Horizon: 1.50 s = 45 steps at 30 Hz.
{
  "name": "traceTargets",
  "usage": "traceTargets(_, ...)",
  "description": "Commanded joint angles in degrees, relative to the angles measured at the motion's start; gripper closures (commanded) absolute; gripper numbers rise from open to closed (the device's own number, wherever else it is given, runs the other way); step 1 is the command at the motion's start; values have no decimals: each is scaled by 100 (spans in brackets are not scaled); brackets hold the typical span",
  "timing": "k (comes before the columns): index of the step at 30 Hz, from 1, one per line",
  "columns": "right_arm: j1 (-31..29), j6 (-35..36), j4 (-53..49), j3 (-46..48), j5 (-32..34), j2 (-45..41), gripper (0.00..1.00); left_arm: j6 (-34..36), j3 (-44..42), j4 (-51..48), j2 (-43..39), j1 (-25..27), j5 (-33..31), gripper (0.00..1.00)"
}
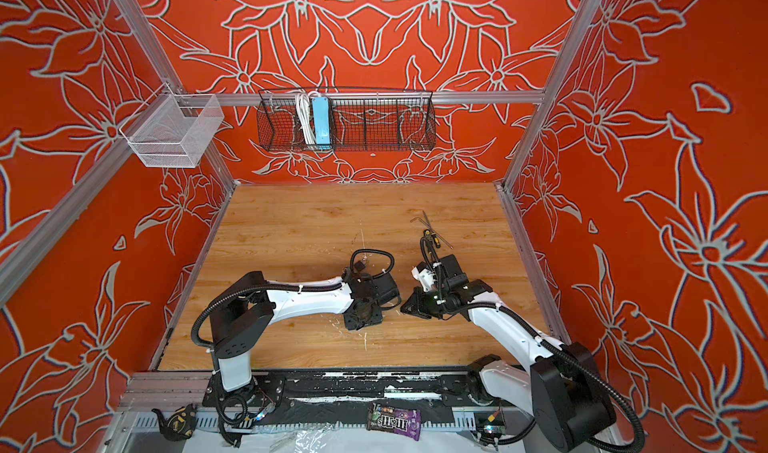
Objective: Unlock with the key
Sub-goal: 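Close the left gripper on the blue padlock while the right gripper lowers the key, then lift the blue padlock with the left gripper toward the right gripper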
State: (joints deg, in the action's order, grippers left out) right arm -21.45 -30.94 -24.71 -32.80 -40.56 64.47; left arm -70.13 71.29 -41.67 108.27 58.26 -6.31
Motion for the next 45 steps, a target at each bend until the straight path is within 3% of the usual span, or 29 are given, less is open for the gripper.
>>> traceTargets(1,38,-70,132,132,-94,-106,100,224,-3,-44,168,-34,-27,54)
traceTargets(7,37,-88,158,141,-103,-121,100,223,148,-381,317,-43,-114,53)
traceTargets(24,45,-150,185,192,-89,-222,100,122,85,-165,385,-61,-336,53)
traceTargets(45,40,-117,1,175,-57,-395,100,55,-120,105,-326,-60,-494,68)
